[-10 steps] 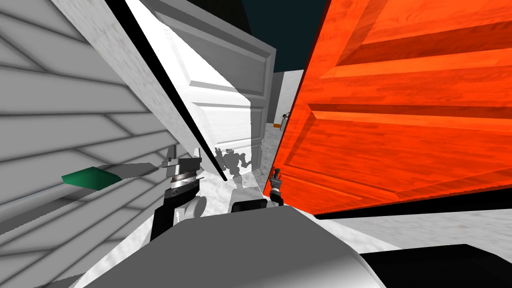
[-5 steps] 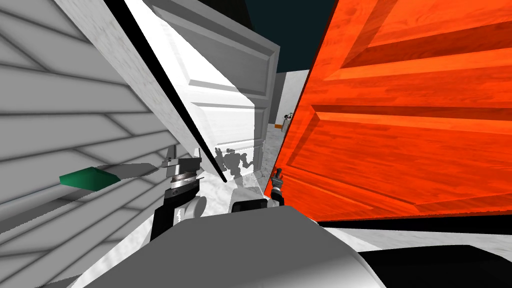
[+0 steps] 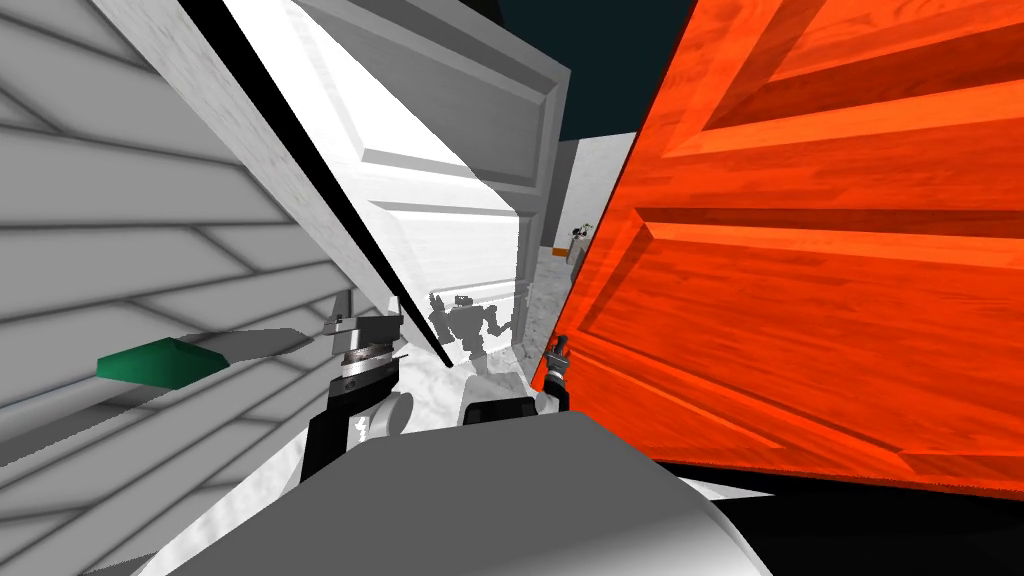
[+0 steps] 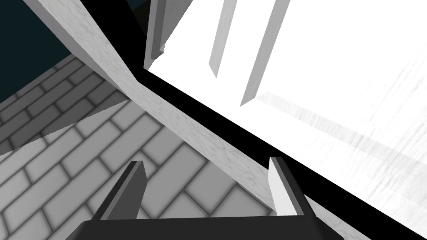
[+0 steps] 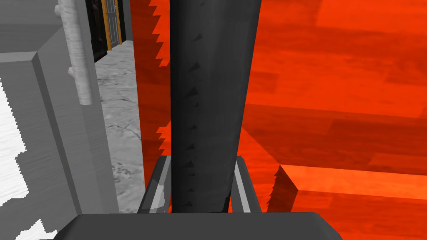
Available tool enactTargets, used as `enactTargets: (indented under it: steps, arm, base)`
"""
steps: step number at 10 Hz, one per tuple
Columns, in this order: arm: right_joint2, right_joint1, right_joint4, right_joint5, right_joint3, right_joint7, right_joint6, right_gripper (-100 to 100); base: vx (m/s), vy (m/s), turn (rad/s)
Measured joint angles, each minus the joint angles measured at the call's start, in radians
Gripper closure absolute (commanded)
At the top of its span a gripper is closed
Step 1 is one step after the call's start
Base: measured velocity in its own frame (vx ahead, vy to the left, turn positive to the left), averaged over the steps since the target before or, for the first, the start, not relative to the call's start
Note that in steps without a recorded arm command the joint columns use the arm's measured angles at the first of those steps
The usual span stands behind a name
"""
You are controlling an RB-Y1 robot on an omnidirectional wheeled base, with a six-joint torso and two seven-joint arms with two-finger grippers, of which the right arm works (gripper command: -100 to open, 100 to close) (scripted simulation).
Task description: Push the door open
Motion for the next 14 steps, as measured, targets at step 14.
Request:
enactTargets:
  steps: [14]
  arm:
    - [0.043, -0.061, 0.057, -0.018, -0.18, 0.032, -0.033, 100]
  base:
    - [0.06, -0.031, 0.031]
